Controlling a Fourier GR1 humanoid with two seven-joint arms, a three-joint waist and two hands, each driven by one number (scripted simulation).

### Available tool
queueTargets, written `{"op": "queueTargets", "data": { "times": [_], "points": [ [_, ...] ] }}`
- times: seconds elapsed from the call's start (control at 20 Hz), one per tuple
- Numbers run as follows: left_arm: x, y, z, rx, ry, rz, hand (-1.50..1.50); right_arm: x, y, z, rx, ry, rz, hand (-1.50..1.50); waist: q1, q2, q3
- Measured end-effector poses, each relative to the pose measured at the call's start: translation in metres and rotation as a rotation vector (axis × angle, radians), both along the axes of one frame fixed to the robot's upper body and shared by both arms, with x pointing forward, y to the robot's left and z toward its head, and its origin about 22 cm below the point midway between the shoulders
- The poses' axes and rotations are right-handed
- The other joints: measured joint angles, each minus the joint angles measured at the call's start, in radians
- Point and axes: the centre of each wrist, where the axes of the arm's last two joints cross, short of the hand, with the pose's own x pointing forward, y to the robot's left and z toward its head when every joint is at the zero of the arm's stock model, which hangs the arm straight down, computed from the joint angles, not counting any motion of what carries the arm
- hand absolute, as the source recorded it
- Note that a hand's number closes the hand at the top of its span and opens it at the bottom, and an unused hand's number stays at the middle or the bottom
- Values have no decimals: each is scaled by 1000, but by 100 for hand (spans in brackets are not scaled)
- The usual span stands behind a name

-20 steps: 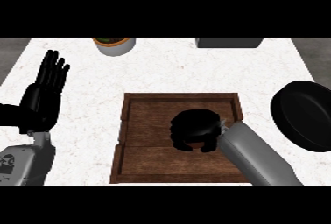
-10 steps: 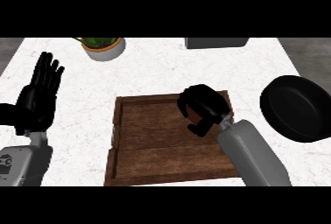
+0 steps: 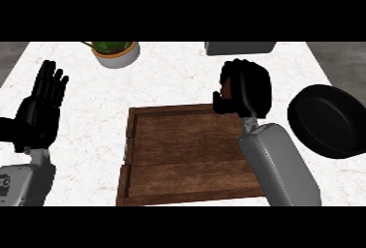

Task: Pick the cupcake from the tray and place it in the pot

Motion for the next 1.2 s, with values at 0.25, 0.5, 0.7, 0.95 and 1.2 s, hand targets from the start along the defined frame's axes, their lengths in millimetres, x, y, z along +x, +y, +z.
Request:
{"op": "queueTargets", "data": {
  "times": [0.25,0.5,0.7,0.95,1.2],
  "points": [
    [-1,-4,8,-2,-11,-18,0,-20,0,41,24,-146,-269,150,15,8,2],
    [-2,-4,5,-1,-27,-34,0,-54,-29,66,18,-176,-445,150,33,20,3],
    [2,-4,6,-3,-23,-43,0,-73,-73,81,3,-136,-518,150,40,26,4],
    [1,-8,7,-6,-24,-49,0,-88,-136,70,4,-120,-578,150,49,30,5],
    [3,-13,5,-1,-29,-55,0,-103,-197,62,28,-129,-593,150,53,31,5]
  ]
}}
